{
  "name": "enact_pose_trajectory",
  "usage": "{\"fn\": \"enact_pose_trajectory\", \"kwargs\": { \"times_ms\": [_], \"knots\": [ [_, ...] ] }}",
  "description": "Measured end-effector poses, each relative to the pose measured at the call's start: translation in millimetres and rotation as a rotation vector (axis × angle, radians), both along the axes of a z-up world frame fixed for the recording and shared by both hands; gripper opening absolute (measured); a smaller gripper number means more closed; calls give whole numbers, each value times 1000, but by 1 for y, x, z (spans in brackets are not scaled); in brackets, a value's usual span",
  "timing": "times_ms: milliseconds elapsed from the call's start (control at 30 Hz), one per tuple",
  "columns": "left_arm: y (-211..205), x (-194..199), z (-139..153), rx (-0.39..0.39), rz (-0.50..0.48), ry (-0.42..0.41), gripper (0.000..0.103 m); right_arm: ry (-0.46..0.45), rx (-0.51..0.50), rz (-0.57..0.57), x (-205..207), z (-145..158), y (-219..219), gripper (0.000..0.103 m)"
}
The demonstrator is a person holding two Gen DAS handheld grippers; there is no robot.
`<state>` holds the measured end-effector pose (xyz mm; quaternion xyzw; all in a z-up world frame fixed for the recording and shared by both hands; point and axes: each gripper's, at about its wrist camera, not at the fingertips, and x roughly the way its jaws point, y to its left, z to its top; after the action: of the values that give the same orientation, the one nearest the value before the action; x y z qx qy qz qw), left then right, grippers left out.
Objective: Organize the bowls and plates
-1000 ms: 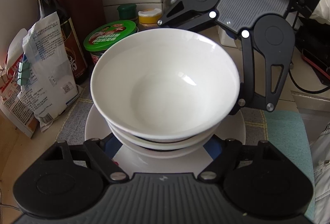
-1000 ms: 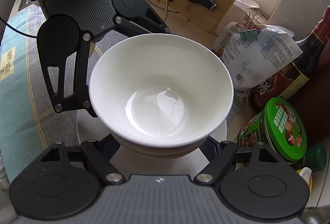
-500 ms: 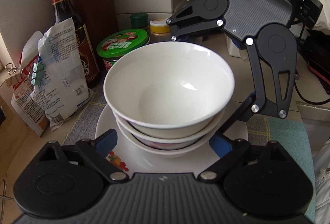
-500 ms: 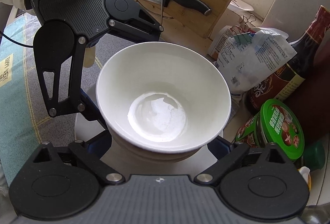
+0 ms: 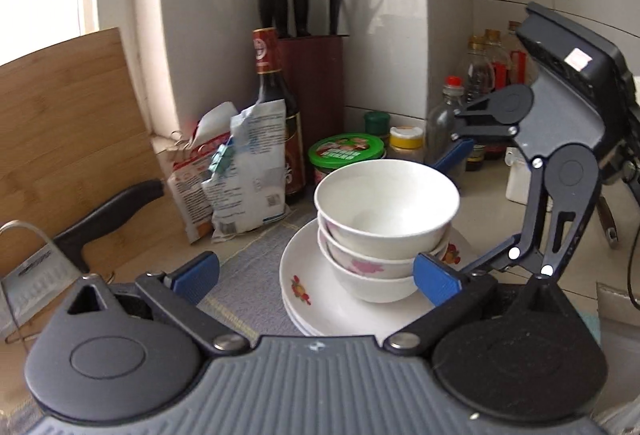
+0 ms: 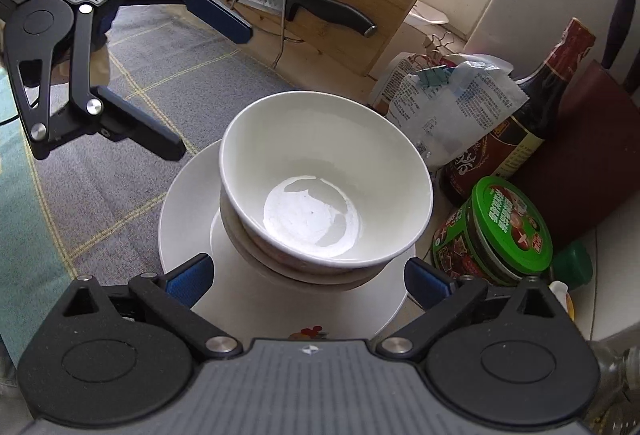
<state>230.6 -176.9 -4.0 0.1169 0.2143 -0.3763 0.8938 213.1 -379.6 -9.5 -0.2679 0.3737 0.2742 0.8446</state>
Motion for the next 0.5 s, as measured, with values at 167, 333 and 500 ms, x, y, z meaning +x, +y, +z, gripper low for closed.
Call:
{"fn": "enact_pose_trajectory", "kwargs": {
  "times_ms": [167,333,500],
  "knots": [
    [22,-26,1,-42,138,-43,102,-25,54,-209,-25,7,14,103],
    [34,-59,14,-6,183,-63,102,-7,215,-562,-63,13,32,103],
    [47,-85,22,-27,186,45,102,-21,300,-793,-105,22,58,103]
  ]
}}
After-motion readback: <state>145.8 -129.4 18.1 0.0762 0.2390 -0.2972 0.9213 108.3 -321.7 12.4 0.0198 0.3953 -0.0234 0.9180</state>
